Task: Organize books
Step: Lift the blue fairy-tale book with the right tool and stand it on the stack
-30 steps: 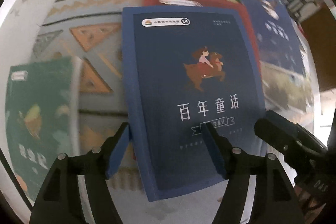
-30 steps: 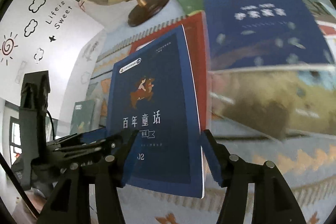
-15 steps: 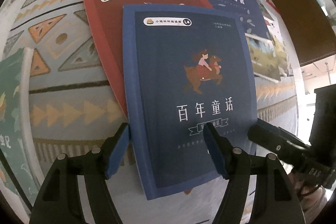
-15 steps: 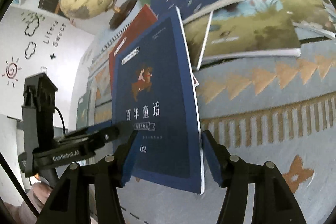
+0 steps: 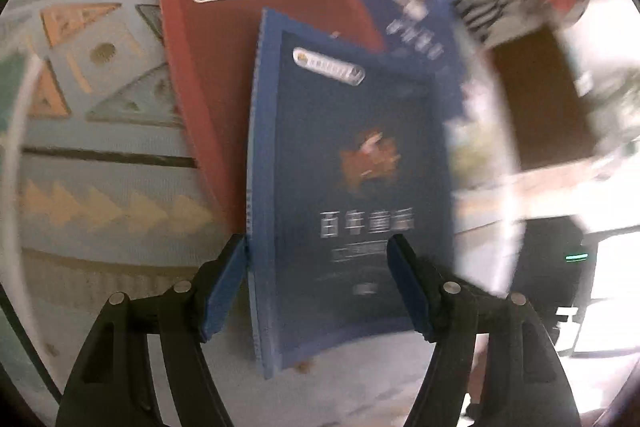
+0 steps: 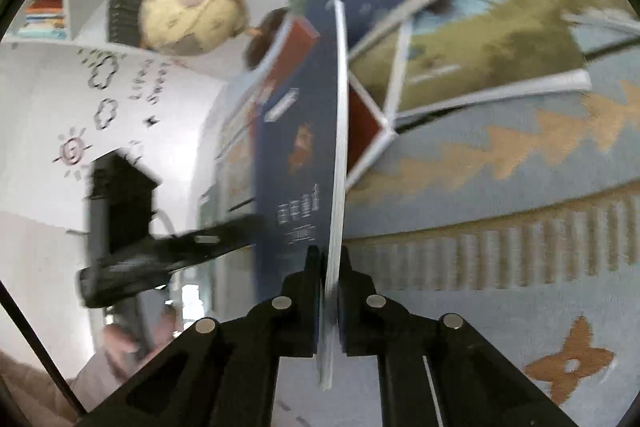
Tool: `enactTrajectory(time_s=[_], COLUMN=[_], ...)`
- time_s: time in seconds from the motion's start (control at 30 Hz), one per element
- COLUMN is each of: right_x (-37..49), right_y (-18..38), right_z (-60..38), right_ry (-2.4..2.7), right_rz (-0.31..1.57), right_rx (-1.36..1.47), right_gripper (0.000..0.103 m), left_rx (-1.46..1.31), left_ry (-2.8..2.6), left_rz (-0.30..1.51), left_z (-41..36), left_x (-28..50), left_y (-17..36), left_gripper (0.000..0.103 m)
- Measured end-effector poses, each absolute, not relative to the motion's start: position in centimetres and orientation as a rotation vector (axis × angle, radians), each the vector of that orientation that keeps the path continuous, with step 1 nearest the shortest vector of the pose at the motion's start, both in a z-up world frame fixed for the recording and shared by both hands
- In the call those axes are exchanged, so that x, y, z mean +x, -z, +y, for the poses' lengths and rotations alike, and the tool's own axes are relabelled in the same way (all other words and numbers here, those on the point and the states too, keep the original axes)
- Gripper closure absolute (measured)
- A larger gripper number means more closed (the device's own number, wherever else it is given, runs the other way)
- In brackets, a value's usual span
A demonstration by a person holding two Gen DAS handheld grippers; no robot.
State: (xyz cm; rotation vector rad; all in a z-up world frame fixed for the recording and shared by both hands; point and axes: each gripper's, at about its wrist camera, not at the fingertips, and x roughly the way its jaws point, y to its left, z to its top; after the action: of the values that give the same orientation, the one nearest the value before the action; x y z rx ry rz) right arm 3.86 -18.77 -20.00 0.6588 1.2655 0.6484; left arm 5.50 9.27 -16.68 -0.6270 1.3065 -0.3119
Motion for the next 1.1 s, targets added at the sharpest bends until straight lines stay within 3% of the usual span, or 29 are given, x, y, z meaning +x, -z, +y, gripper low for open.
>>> enactTrajectory(time_s=[0.23, 0.33, 0.4, 0.5, 0.57, 0.63, 0.87, 1.1], right_x=[4.0, 3.7, 3.4, 3.3, 3.6, 3.5, 2.6, 1.8], right_y=[22.6, 22.6, 22.8, 22.5, 22.1, 21.8, 19.1, 16.0], right_z=[-21.2, -21.5, -21.7, -21.6, -20.8, -20.5, -18.4, -17.6], right_ry=[-0.537, -0.532, -0.531, -0.525, -0.515, -0.506, -0.529, -0.544], right_rz=[1.322, 1.321, 1.319, 1.316, 1.314, 1.307, 1.244, 1.178], right_rx=[0.879, 0.901, 0.913, 0.891, 0.872, 0.849, 0.677, 0.536], right_gripper=[0.094, 0.094, 0.094, 0.093, 0.093, 0.093, 0.096, 0.094], left_rx=[-0.696, -0.882, -0.821, -0.657, -0.465, -0.326, -0.117, -0.184], left_ry=[0.39, 0.475, 0.426, 0.363, 0.29, 0.241, 0.228, 0.271], left_rz=[1.257, 1.28, 1.292, 1.317, 1.335, 1.344, 1.28, 1.273], left_z=[8.5, 8.5, 7.7, 6.4, 5.3, 4.6, 2.8, 3.8], left_x=[5.4, 5.7, 5.8, 5.8, 5.8, 5.7, 4.8, 4.8], left_y=[15.8, 17.4, 17.7, 17.1, 16.7, 16.7, 15.1, 13.9], left_gripper=[0.035, 0.035, 0.036, 0.049, 0.068, 0.072, 0.072, 0.07])
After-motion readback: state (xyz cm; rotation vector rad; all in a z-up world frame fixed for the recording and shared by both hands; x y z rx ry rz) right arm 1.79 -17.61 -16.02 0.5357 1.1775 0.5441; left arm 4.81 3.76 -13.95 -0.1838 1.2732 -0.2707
